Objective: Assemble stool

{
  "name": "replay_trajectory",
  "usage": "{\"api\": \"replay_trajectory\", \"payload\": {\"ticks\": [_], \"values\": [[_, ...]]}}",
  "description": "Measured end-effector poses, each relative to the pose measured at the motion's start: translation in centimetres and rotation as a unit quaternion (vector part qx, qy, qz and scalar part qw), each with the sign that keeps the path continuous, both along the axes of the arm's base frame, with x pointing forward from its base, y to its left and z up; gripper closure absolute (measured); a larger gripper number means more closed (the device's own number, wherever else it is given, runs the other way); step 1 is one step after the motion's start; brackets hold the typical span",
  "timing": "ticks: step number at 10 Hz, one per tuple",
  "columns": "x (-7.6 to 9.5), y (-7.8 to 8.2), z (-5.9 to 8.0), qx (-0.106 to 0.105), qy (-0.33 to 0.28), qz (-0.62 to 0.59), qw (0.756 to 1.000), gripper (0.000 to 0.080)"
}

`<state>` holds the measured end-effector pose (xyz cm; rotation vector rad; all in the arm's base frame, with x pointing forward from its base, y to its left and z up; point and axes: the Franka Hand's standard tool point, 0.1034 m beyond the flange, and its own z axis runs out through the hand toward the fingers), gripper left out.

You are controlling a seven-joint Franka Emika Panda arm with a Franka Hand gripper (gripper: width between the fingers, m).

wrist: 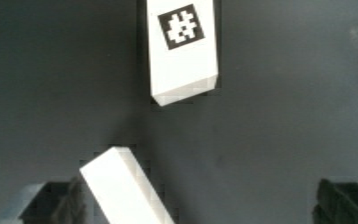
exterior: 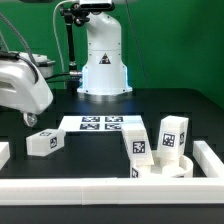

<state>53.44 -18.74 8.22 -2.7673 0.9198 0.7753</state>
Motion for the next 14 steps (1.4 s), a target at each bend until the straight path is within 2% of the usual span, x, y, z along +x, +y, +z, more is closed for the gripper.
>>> {"api": "replay_trajectory", "payload": {"ticks": [1, 2, 3, 4, 6, 11, 12, 13, 14], "values": [[-0.5, -0.2, -0.1, 0.018, 0.033, -0.002, 0.999, 0.0151], [-0.9, -0.6, -0.6, 0.026, 0.053, -0.005, 0.998, 0.0151], [-2.1, -0.6, -1.1, 0.042, 0.086, -0.009, 0.995, 0.0151], [-2.6, -0.6, -1.9, 0.046, 0.099, -0.010, 0.994, 0.0151], [-4.4, 0.9, -3.0, 0.069, 0.154, -0.011, 0.986, 0.0151], [-4.2, 1.1, -3.4, 0.067, 0.153, -0.008, 0.986, 0.0151], [-4.2, 1.6, -3.8, 0.069, 0.147, -0.002, 0.987, 0.0151], [-4.2, 2.4, -4.2, 0.071, 0.142, 0.003, 0.987, 0.0151], [-4.4, 2.9, -4.5, 0.087, 0.135, 0.014, 0.987, 0.0151]]}}
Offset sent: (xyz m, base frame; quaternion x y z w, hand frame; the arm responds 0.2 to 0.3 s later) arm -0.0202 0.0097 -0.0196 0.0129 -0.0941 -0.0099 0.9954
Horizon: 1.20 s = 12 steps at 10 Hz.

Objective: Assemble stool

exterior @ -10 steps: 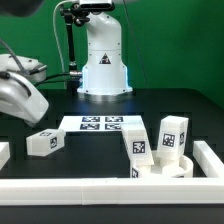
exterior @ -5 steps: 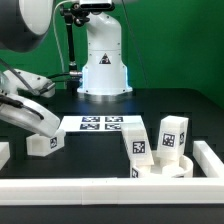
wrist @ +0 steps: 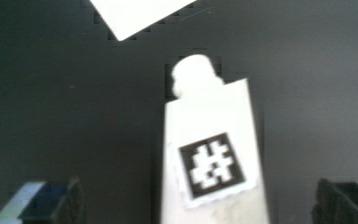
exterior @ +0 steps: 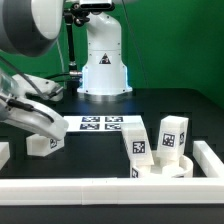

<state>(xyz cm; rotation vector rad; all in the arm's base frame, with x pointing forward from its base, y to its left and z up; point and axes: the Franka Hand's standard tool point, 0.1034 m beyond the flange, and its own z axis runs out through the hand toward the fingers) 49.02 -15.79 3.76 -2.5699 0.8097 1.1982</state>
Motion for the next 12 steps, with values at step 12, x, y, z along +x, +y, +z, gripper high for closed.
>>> {"api": "replay_trajectory", "payload": {"ticks": [12], "values": [[-0.9, 0.3, -2.1, 0.023, 0.030, 0.005, 0.999, 0.0151]]}}
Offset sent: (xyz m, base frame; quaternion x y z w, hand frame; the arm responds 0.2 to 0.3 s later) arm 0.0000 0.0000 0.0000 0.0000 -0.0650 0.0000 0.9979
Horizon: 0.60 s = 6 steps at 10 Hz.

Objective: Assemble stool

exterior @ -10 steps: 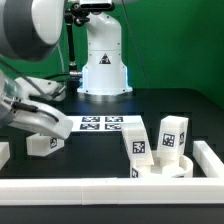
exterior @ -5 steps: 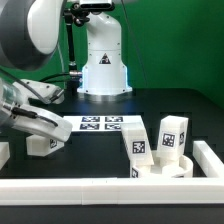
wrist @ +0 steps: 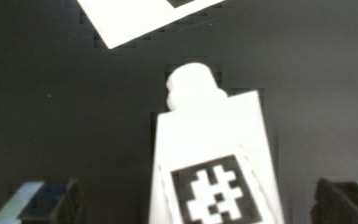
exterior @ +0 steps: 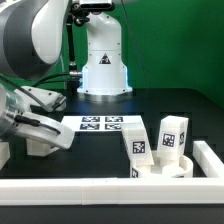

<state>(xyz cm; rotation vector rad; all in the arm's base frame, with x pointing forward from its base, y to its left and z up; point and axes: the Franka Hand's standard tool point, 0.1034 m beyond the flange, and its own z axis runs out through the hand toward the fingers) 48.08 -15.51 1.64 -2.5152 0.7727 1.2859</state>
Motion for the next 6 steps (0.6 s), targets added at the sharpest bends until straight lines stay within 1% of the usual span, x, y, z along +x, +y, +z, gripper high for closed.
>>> {"api": "replay_trajectory", "payload": {"ticks": [1, 4, 5, 6], "values": [[0.23, -0.04, -0.23, -0.003, -0.006, 0.001, 1.000, 0.0151], [0.11, -0.23, -0.89, -0.007, -0.010, 0.000, 1.000, 0.0151], [0.11, -0.23, -0.89, -0.007, -0.010, 0.000, 1.000, 0.0151], [0.05, -0.26, -0.93, -0.007, -0.009, 0.000, 1.000, 0.0278]]}}
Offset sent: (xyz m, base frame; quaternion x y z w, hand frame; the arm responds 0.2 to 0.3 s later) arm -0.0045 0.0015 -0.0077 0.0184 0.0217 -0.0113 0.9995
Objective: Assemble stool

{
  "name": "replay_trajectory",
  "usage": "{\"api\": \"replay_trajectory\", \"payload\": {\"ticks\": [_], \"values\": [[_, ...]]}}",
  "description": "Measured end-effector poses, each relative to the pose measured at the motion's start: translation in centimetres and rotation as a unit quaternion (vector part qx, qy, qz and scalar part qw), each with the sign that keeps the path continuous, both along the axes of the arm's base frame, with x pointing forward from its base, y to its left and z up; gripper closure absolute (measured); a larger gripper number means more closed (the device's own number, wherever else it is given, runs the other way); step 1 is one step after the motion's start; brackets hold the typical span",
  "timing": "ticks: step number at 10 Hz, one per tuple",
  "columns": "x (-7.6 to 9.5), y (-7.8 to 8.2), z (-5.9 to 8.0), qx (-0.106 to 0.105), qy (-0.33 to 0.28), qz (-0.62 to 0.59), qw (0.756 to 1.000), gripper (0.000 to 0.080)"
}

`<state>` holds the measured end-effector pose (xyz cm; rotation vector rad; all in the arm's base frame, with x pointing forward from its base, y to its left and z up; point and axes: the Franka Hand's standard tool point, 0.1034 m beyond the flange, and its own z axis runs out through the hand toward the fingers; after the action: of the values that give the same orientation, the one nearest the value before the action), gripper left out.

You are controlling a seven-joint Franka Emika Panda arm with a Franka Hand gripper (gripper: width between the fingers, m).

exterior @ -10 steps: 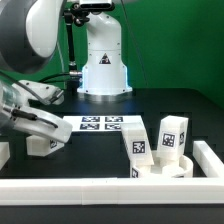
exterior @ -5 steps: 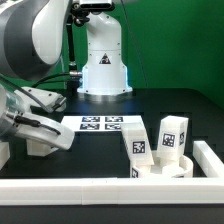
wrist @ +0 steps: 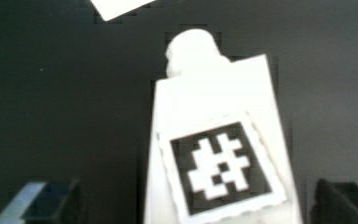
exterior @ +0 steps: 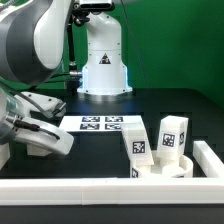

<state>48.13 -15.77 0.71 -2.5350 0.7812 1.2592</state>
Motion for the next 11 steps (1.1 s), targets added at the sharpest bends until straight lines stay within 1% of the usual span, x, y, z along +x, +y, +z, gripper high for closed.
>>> {"api": "replay_trajectory", "payload": {"ticks": [1, 2, 3, 6, 7, 8, 9, 10, 11], "values": [[0.0, -0.1, 0.0, 0.000, 0.000, -0.001, 1.000, 0.0417], [0.0, 0.0, 0.0, 0.000, 0.000, -0.001, 1.000, 0.0417], [0.0, 0.0, 0.0, 0.000, 0.000, -0.001, 1.000, 0.0476], [0.0, 0.0, 0.0, 0.000, 0.000, 0.000, 1.000, 0.0476], [0.4, 0.4, 0.7, -0.012, 0.003, -0.004, 1.000, 0.0476], [0.9, 1.6, 2.1, -0.022, -0.001, -0.005, 1.000, 0.0476], [0.7, 3.3, 3.6, -0.035, -0.004, -0.009, 0.999, 0.0476], [0.1, 5.4, 5.0, -0.052, 0.000, -0.017, 0.998, 0.0476], [-0.5, 7.1, 5.8, -0.067, 0.008, -0.026, 0.997, 0.0476]]}}
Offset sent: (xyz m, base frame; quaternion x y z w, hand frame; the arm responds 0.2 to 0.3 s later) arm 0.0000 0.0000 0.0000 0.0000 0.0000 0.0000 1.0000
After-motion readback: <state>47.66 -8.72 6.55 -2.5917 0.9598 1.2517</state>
